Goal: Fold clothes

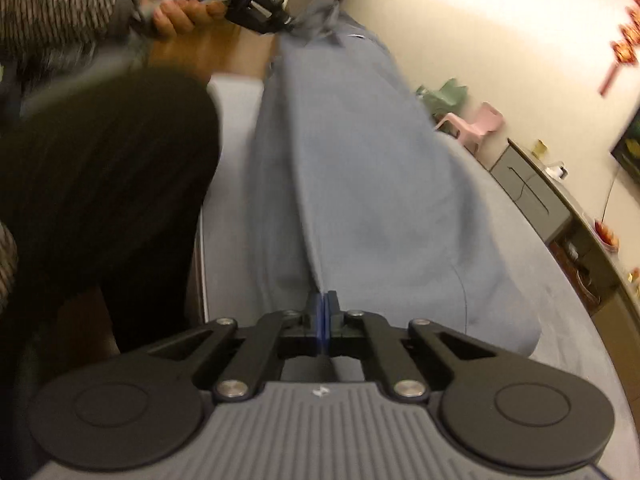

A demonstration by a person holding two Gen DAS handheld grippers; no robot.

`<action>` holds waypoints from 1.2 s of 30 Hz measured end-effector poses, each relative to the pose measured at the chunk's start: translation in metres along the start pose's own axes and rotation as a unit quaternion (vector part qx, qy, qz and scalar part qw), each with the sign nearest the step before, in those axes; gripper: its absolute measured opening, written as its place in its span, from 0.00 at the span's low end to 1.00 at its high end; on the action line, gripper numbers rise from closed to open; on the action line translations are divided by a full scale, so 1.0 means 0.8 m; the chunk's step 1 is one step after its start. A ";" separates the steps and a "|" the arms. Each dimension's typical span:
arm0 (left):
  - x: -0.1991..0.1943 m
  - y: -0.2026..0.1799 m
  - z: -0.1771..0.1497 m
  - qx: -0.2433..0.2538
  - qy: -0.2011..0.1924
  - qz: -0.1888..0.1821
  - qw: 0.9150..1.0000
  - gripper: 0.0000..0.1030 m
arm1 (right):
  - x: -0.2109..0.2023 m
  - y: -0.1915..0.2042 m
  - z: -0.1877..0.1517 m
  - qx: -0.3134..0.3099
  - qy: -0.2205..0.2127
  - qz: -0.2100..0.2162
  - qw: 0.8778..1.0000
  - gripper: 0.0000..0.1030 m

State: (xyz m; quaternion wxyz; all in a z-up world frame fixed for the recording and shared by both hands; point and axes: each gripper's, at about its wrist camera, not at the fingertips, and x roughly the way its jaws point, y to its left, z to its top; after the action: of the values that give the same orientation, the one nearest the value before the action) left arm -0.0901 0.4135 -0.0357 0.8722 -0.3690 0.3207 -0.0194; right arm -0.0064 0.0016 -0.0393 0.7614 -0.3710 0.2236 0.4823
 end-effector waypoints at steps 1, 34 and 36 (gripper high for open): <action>0.003 0.008 -0.009 -0.011 0.002 0.015 1.000 0.00 | 0.015 0.002 -0.003 0.001 0.015 -0.001 1.000 0.05; 0.030 0.033 -0.043 -0.003 -0.005 -0.052 0.999 0.00 | 0.044 0.021 0.086 -0.007 -0.012 -0.030 0.999 0.36; 0.033 0.035 -0.043 -0.007 -0.007 -0.048 0.999 0.00 | 0.049 0.010 0.103 0.013 -0.026 -0.017 0.999 0.46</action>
State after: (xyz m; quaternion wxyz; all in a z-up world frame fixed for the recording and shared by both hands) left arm -0.0947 0.4052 -0.0865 0.8699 -0.3899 0.2967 -0.0568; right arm 0.0020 0.0908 -0.0182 0.7797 -0.3517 0.2042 0.4760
